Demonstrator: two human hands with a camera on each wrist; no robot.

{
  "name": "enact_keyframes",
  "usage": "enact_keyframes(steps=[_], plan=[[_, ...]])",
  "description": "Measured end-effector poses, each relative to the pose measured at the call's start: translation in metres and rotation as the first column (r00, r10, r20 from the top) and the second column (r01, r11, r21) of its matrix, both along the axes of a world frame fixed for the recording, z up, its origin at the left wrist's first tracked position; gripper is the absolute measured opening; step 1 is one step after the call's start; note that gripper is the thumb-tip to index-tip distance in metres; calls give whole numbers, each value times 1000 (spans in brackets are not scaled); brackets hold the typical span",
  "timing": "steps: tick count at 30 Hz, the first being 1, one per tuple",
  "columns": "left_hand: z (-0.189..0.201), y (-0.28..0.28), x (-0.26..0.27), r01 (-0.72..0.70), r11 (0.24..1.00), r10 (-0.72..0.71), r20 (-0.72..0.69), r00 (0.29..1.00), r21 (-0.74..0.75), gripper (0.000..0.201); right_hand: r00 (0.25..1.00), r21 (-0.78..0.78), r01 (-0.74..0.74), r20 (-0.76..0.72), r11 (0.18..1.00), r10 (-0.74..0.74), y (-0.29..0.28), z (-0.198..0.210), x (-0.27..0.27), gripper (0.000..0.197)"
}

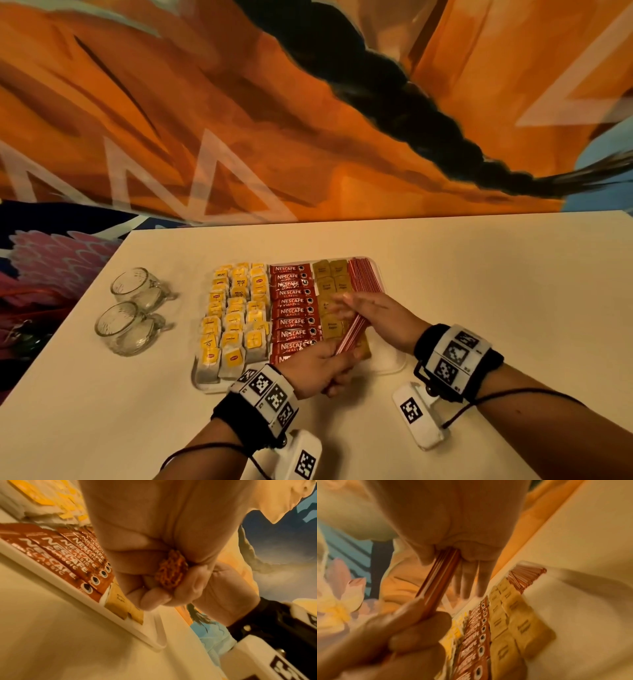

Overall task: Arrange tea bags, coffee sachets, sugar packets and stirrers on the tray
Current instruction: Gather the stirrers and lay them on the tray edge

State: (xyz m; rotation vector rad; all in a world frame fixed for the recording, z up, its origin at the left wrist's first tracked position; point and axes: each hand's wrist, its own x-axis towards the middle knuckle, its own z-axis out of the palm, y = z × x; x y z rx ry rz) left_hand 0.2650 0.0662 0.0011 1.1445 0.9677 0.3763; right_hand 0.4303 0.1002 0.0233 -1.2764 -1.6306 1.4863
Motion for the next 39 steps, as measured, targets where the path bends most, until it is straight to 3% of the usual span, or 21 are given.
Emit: enact_keyframes(steps=[2, 4, 7, 10, 12, 14, 17, 20, 23, 25, 28, 32, 35, 39], plan=[[0, 4, 0, -107, 992, 111, 62, 992, -64, 20, 1000, 58, 14, 16, 998, -15, 1, 1, -1, 68], [0, 12, -1, -303, 932, 333, 142, 932, -197, 19, 997, 114, 64, 36, 991, -68, -2, 4, -2, 100], [4, 20, -2, -430, 842, 506, 204, 838, -325, 27, 980, 256, -32, 196, 966, -20, -12, 0, -7, 131], [6, 22, 2, -431, 799, 556, 244, 794, -420, 29, 920, 386, -170, 392, 907, 5, -21, -6, -15, 140], [5, 22, 5, -417, 814, 533, 234, 813, -404, 30, 912, 424, -143, 408, 894, -48, -21, -10, -17, 140], [4, 20, 8, -412, 833, 514, 237, 825, -370, 31, 925, 368, -106, 378, 924, -45, -19, -13, -12, 139], [-2, 17, 12, -405, 882, 449, 174, 876, -240, 29, 964, 245, 22, 253, 969, -86, -18, -11, 1, 127], [-10, 14, 21, -313, 946, 321, 112, 940, -83, 23, 960, 113, 232, 135, 966, -247, -13, -8, 15, 89], [-15, 8, 36, -189, 976, 189, 5, 982, 109, 20, 975, -84, 223, 11, 971, -223, -9, -6, 25, 45], [-17, 5, 47, -141, 966, 162, -80, 984, 217, 20, 976, -116, 213, -9, 970, -216, -7, -7, 30, 32], [-15, 10, 60, -107, 937, 158, -128, 979, 334, 14, 969, -57, 242, 53, 969, -240, 3, -7, 38, 24], [-6, 23, 67, -29, 888, 118, -166, 979, 458, 27, 968, -10, 228, 111, 974, -225, 19, 8, 50, 23], [-4, 32, 70, -89, 860, 207, -186, 960, 502, 25, 963, 5, 210, 174, 978, -208, 31, 12, 52, 22], [-11, 46, 70, 19, 785, 277, -378, 883, 619, 24, 951, -16, 180, 258, 983, -170, 43, -7, 56, 18]])
